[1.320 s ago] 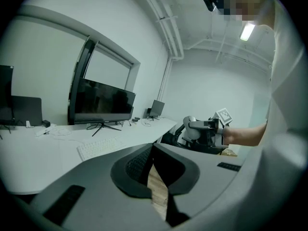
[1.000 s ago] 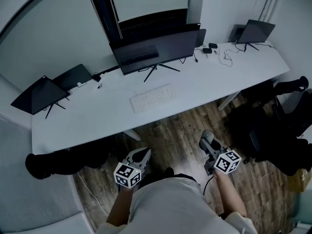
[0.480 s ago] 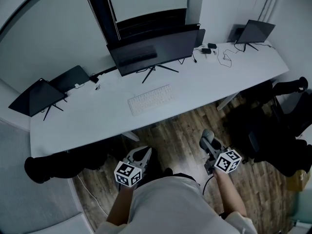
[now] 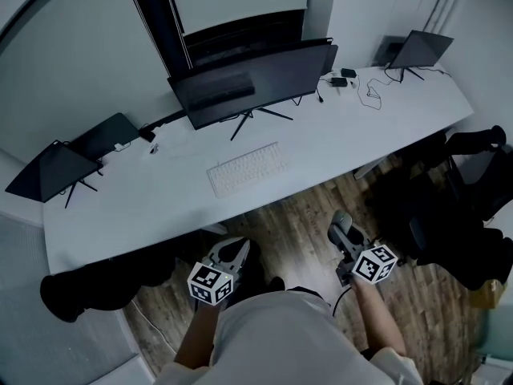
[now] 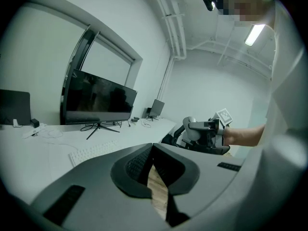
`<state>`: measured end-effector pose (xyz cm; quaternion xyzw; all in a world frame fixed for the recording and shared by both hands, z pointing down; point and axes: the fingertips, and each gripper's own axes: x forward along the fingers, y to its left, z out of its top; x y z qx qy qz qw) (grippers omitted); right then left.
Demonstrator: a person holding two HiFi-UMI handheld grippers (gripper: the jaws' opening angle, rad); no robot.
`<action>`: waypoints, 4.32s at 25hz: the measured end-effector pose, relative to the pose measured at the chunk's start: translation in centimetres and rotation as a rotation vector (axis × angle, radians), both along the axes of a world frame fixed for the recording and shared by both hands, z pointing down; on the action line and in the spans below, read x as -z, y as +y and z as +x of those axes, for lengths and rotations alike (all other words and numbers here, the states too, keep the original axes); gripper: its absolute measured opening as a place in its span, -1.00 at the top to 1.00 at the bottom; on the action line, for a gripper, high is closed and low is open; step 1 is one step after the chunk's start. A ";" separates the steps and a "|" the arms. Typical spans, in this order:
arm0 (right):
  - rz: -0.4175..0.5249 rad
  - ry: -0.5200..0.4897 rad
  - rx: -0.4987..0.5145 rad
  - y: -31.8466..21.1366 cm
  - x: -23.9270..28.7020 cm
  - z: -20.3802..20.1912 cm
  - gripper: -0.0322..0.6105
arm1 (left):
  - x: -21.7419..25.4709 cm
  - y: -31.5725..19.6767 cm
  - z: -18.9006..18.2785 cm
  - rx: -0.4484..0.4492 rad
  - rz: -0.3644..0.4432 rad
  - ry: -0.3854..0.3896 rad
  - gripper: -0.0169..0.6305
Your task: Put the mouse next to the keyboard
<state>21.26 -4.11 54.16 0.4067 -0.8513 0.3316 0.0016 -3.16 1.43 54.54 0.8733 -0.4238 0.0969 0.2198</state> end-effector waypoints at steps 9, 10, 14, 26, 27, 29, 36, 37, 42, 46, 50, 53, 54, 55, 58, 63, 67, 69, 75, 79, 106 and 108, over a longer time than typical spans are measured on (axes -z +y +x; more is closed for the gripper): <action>-0.028 0.021 -0.043 -4.4 -1.1 -1.7 0.43 | -1.3 -6.0 -1.6 -0.062 -0.026 0.008 0.90; -0.028 0.024 -0.049 -4.9 -1.1 -1.9 0.43 | -1.4 -6.6 -1.8 -0.070 -0.029 0.009 0.90; -0.040 0.035 -0.077 -6.7 -1.4 -2.6 0.43 | -1.9 -8.9 -2.5 -0.103 -0.042 0.015 0.90; -0.072 0.093 -0.142 -11.5 -1.8 -5.4 0.43 | -3.6 -15.5 -4.8 -0.215 -0.078 0.044 0.90; -0.076 0.097 -0.146 -11.9 -1.9 -5.6 0.43 | -3.7 -15.9 -5.0 -0.223 -0.080 0.046 0.90; -0.080 0.100 -0.150 -12.5 -2.0 -6.1 0.43 | -4.0 -16.7 -5.3 -0.239 -0.085 0.051 0.90; -0.098 0.072 -0.137 -14.8 -2.5 -8.6 0.43 | -4.8 -18.6 -6.4 -0.265 -0.102 0.066 0.90; -0.101 0.072 -0.133 -15.0 -2.6 -9.0 0.43 | -4.9 -18.7 -6.5 -0.269 -0.103 0.068 0.90; -0.113 0.092 -0.111 -16.3 -2.9 -9.9 0.43 | -5.2 -19.2 -6.4 -0.270 -0.109 0.086 0.90; -0.121 0.114 -0.085 -17.5 -3.1 -10.4 0.43 | -5.5 -19.5 -6.3 -0.259 -0.119 0.097 0.90; -0.140 0.123 -0.052 -18.6 -3.8 -10.6 0.43 | -5.9 -19.8 -6.3 -0.242 -0.130 0.100 0.90; -0.149 0.134 -0.020 -19.5 -4.3 -10.6 0.43 | -6.2 -20.0 -6.0 -0.221 -0.137 0.100 0.90; -0.153 0.135 -0.009 -19.8 -4.5 -10.5 0.43 | -6.3 -20.1 -5.9 -0.213 -0.139 0.099 0.90; -0.159 0.135 -0.001 -20.1 -4.7 -10.4 0.43 | -6.4 -20.2 -5.7 -0.204 -0.139 0.100 0.90; -0.178 0.140 0.030 -21.3 -5.6 -10.1 0.43 | -6.6 -20.8 -5.2 -0.169 -0.139 0.105 0.90; -0.218 0.165 0.096 -23.5 -8.2 -9.5 0.43 | -6.9 -22.1 -4.2 -0.109 -0.145 0.115 0.90; -0.268 0.173 0.146 -24.6 -11.0 -9.0 0.43 | -7.4 -22.7 -3.0 -0.071 -0.158 0.121 0.90; -0.291 0.179 0.171 -25.3 -12.5 -8.8 0.43 | -7.8 -23.1 -2.4 -0.053 -0.168 0.118 0.90; -0.351 0.206 0.246 -27.1 -16.8 -8.3 0.43 | -8.9 -24.2 -1.2 0.021 -0.191 0.114 0.90; -0.376 0.233 0.280 -28.7 -19.8 -7.9 0.43 | -10.0 -24.8 -0.5 0.062 -0.210 0.103 0.90; -0.502 0.388 0.358 -30.5 -32.6 -8.3 0.42 | -13.6 -24.7 1.3 0.240 -0.304 0.070 0.90; -0.485 0.410 0.359 -30.7 -32.7 -8.3 0.42 | -13.6 -24.7 1.4 0.246 -0.303 0.071 0.90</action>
